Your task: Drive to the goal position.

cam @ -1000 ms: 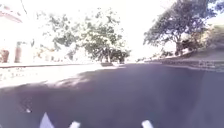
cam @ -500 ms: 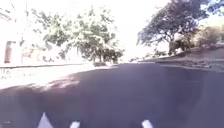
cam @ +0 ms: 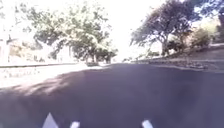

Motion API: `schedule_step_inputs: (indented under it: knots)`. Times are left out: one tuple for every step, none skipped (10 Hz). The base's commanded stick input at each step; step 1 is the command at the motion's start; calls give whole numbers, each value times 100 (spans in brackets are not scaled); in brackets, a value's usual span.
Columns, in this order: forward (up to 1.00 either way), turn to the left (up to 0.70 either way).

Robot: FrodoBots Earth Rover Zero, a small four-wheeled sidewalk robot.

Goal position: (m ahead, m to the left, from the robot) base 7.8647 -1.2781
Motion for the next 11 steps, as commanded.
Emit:
schedule_step_inputs:
  knots:
    - [70, -35]
    - [70, -35]
    - [70, -35]
    - [70, -35]
    - [70, -35]
    - [70, -35]
    - [70, -35]
    - [70, -35]
    - [70, -35]
    - [70, -35]
    - [70, -35]
